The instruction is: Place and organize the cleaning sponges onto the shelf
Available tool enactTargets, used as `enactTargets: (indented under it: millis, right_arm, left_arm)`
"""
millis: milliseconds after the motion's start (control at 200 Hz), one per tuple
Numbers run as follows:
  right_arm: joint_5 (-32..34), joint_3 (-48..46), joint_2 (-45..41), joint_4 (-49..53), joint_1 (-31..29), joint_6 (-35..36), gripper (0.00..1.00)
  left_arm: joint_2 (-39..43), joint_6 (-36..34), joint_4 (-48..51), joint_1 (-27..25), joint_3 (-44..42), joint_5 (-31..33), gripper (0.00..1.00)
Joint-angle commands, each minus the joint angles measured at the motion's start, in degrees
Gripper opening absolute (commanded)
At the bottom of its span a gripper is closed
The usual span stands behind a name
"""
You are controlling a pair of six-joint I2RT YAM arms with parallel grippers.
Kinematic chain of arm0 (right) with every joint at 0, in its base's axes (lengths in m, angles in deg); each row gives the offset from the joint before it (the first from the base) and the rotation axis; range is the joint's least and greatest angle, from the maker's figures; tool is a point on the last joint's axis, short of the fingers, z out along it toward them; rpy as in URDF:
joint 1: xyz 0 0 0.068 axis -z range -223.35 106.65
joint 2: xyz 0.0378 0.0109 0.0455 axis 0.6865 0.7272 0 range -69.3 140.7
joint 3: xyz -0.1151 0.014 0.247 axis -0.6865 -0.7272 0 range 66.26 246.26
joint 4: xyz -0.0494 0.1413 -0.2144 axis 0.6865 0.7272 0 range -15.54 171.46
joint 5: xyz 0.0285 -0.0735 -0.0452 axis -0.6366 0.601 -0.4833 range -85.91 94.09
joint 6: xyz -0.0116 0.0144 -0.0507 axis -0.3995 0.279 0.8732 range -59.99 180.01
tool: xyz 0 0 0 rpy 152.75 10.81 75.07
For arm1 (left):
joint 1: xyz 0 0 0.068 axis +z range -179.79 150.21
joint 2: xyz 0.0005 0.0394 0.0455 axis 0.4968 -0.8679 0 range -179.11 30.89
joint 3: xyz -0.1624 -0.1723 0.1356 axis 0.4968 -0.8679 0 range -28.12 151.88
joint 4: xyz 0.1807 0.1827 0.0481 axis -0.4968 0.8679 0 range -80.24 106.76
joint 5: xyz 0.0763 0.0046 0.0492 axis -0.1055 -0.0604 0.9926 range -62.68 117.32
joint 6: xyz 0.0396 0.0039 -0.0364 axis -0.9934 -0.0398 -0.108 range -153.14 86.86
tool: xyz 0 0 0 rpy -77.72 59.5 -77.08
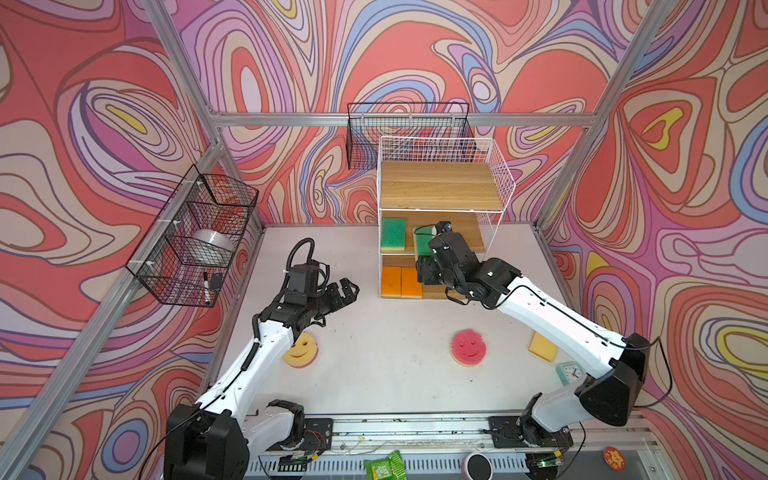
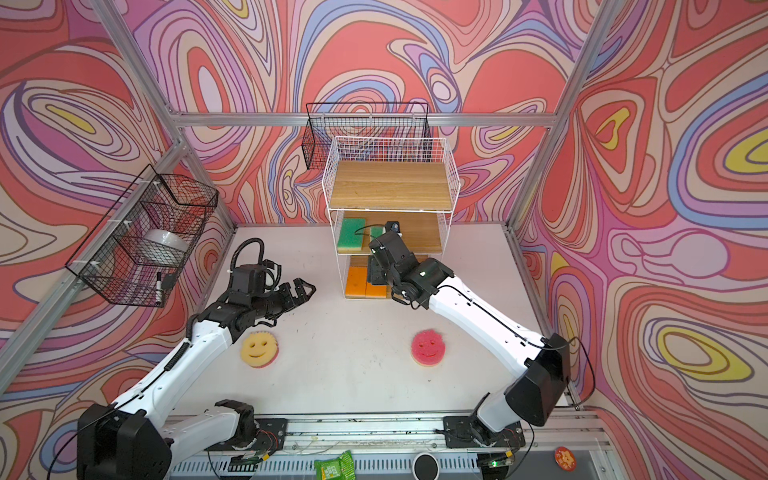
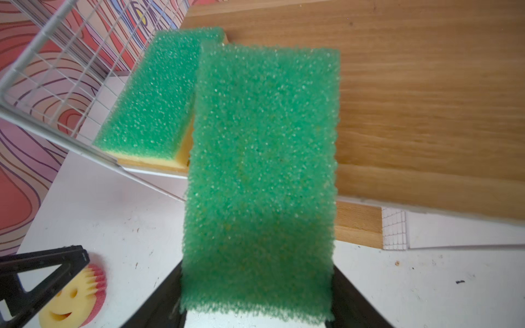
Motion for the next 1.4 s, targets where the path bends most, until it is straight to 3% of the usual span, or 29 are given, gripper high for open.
enactTargets:
  millis: [0, 481, 1392]
  right_arm:
    - [0.2, 2.4, 1.3, -1.6, 0.3, 1.8, 0.72]
    - [4.8, 1.5, 3.0, -6.3, 0.5, 2.1, 0.73]
    - [4.9, 5.2, 7.0, -7.3, 1.5, 1.5, 0.75]
  left_arm:
    - [0.4, 0.8, -1.6, -0.4, -1.0, 0.1, 1.0]
    - [0.4, 0.6, -1.4, -0.4, -1.0, 0.2, 1.0]
    - [0.5, 0.6, -1.1, -0.4, -1.3, 0.2, 1.0]
